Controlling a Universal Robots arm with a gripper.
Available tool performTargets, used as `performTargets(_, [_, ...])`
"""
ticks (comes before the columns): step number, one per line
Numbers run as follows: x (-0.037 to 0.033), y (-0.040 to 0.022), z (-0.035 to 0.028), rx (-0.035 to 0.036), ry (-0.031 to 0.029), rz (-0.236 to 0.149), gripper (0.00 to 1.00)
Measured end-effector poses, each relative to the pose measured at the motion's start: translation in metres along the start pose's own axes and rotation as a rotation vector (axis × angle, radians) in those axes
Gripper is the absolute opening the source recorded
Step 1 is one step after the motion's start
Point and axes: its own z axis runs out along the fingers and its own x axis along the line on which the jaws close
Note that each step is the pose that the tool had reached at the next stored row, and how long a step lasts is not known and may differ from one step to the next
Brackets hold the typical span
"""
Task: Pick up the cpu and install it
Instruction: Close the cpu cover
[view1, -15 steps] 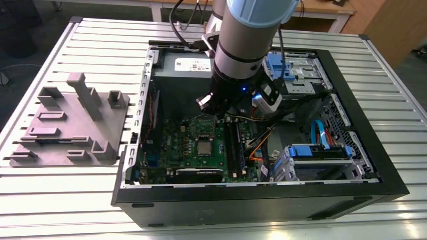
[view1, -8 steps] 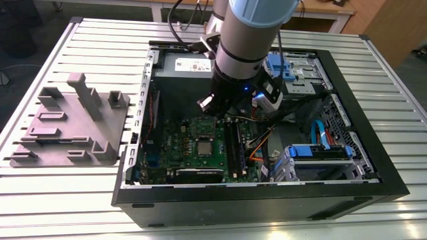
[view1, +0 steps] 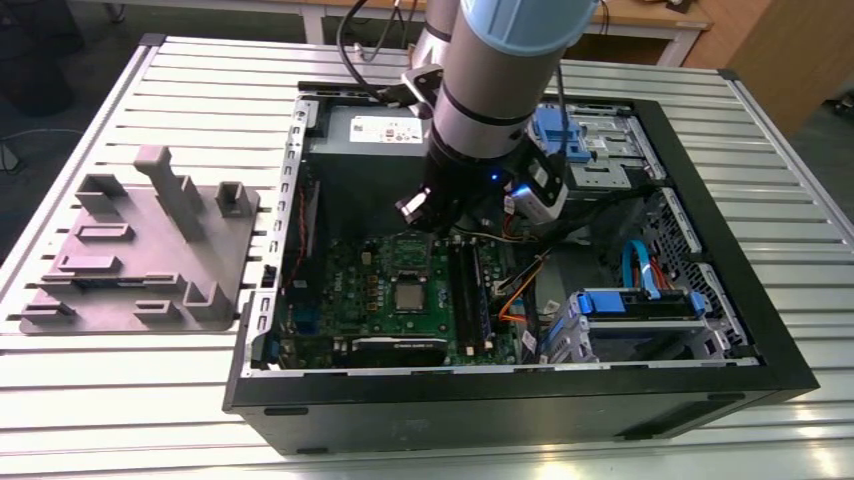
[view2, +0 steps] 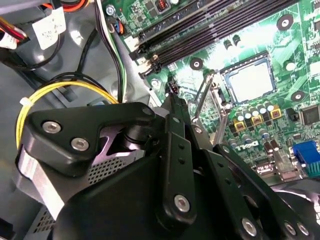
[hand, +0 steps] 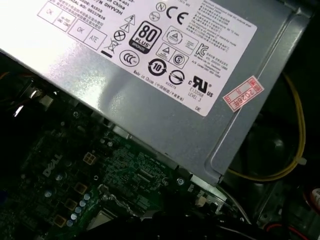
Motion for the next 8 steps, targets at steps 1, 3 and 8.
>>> performTargets(1, [-0.0012,-0.0007,-0.0001,0.0,0.0004,-0.002,0.1])
performTargets(3, [-0.0036,-0.0022,-0.0002,-0.0002,0.0013,-0.01,0.1])
performTargets(8, [-0.0042,-0.0025,-0.0003,-0.0008,0.0076,-0.051,0.1])
